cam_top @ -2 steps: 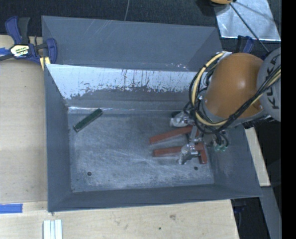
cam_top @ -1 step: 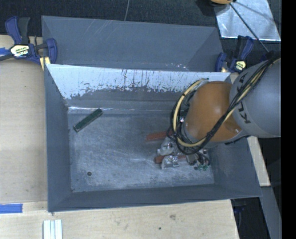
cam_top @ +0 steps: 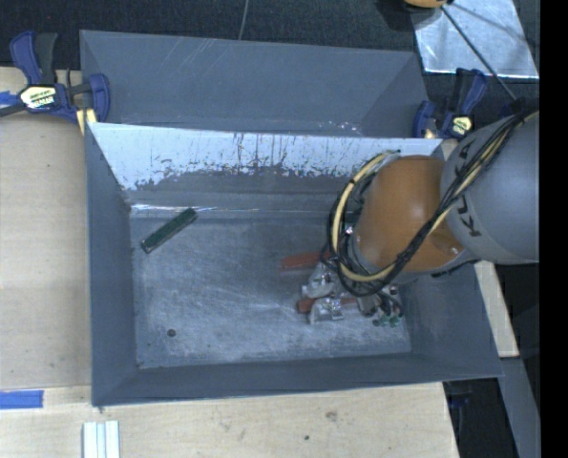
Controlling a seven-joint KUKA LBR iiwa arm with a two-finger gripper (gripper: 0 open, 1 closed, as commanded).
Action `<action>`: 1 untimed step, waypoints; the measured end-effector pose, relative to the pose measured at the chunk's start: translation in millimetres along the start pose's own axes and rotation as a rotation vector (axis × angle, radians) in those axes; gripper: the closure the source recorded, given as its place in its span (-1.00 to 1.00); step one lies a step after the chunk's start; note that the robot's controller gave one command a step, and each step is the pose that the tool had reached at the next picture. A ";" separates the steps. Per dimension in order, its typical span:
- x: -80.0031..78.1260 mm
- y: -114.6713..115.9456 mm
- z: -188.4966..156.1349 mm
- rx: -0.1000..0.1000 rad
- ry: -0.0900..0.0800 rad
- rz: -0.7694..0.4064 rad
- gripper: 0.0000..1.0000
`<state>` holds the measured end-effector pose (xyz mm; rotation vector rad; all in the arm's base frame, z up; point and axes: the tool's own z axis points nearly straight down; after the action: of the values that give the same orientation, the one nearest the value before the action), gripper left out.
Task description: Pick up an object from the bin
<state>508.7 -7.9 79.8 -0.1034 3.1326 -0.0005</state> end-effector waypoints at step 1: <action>-9.6 -6.1 -29.0 -0.001 0.010 0.018 1.00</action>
Offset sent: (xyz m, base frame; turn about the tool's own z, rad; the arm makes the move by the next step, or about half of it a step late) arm 0.0017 -0.0153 0.1408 0.0579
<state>518.5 -13.4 108.9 -0.0762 3.1435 0.0005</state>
